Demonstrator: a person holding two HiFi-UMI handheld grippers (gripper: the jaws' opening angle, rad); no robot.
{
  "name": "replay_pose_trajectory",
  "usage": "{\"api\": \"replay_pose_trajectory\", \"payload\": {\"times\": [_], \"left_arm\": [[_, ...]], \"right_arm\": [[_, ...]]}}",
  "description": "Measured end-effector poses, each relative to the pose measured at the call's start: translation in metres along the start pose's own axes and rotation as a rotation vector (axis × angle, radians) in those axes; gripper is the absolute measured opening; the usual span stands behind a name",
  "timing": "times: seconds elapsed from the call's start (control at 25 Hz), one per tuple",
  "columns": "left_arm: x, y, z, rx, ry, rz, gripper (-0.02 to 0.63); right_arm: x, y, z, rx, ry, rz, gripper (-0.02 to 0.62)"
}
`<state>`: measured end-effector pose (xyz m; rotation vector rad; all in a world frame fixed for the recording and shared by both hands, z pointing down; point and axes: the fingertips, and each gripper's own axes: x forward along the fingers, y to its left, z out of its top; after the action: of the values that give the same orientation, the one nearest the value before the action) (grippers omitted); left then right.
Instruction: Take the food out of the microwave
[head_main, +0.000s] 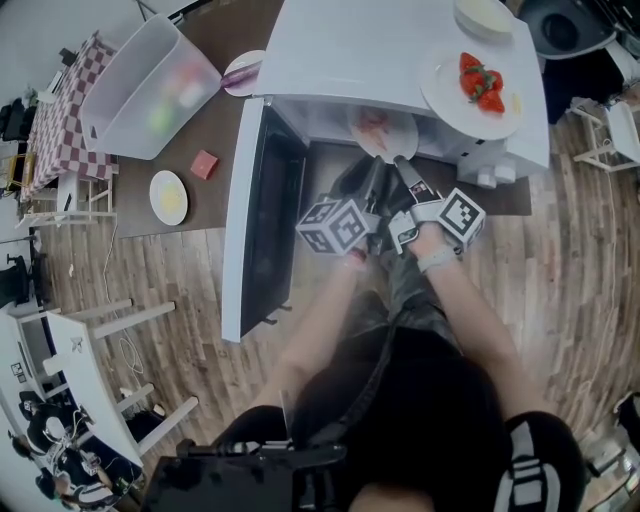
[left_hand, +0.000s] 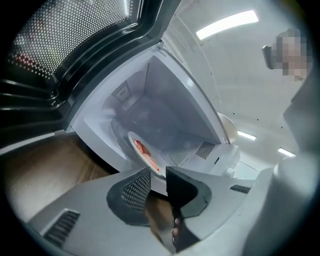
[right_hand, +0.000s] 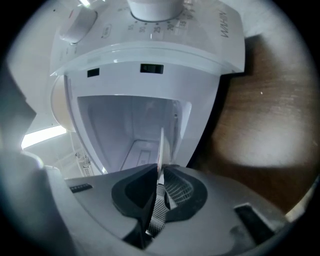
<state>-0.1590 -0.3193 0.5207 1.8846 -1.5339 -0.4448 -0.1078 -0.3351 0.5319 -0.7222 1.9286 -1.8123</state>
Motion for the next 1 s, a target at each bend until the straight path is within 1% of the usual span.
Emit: {"api": "replay_pose_trajectory", "payload": {"times": [0.12,0.16,0.4,0.44,0.52,0.64,0.72,0.8,0.92,1.0], "left_arm": [[0.0,0.0,0.0,-0.001,0.002,0.0,0.097],[0.0,0.0,0.0,0.0,0.003,0.0,0.095],[0.0,0.001,-0.001,0.023,0.004,0.002,0.094],[0.001,0.0,-0.002,0.036,0.006,0.003,0.095],[0.001,0.0,-0.001,0.071,0.008,0.006,0.097],[-0.002,0.001,0.0,0.148,0.014,0.026,0.101],[-0.005,0.002,0.0,0.234,0.026,0.056,0.118],[-0.01,0.003,0.001,0.322,0.031,0.087,0.118],[-0.016,0.001,0.005,0.419,0.022,0.109,0.118],[-0.019,-0.004,0.005,0.467,0.018,0.099,0.085]], "right_arm": [[0.001,-0.007,0.007,0.038,-0.005,-0.025,0.097],[0.002,-0.008,0.009,0.05,-0.009,-0.026,0.106],[0.011,-0.005,0.012,0.032,0.01,-0.029,0.104],[0.012,-0.006,0.013,0.026,0.01,-0.037,0.076],[0.013,-0.006,0.012,0.017,0.009,-0.05,0.067],[0.013,-0.006,0.011,0.022,-0.003,-0.064,0.061],[0.012,-0.006,0.011,0.035,-0.025,-0.072,0.054],[0.012,-0.007,0.012,0.053,-0.047,-0.083,0.047],[0.011,-0.009,0.011,0.072,-0.061,-0.104,0.037],[0.009,-0.009,0.01,0.076,-0.066,-0.11,0.035]]}}
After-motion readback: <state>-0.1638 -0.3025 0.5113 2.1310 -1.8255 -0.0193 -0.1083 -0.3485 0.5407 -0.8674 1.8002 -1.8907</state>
